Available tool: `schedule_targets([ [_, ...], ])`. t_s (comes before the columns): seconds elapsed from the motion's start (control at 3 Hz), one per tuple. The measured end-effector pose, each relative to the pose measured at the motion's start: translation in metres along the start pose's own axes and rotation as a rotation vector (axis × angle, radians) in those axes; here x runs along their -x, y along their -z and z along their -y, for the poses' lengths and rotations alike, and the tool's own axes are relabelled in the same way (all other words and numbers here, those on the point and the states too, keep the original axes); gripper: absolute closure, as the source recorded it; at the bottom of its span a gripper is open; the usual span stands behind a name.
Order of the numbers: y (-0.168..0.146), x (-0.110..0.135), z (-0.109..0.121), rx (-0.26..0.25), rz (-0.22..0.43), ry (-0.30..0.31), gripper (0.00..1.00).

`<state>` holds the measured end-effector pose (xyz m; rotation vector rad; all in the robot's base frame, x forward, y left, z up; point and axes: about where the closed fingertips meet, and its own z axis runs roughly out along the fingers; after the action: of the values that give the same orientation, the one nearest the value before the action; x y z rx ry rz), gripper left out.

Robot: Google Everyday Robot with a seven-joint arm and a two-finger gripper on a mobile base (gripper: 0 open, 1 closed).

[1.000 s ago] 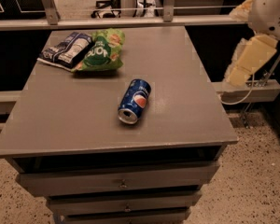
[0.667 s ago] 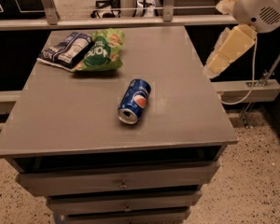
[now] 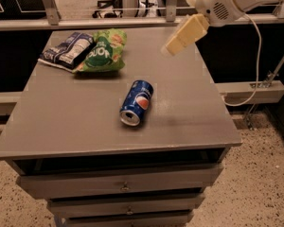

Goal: Move blue chip bag near pepsi can

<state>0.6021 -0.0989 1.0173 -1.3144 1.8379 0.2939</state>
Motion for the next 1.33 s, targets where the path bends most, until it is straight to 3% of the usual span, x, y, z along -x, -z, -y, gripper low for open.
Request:
schedule_targets([
  [0.33, -0.039, 0.045, 0.004, -0.006, 0.053, -0.040, 0.00],
  [0.67, -0.043, 0.046, 0.003, -0.006, 0.060, -0.036, 0.00],
  [1.33, -0.103, 0.068, -0.011, -0.014, 0.125, -0.008, 0.00],
])
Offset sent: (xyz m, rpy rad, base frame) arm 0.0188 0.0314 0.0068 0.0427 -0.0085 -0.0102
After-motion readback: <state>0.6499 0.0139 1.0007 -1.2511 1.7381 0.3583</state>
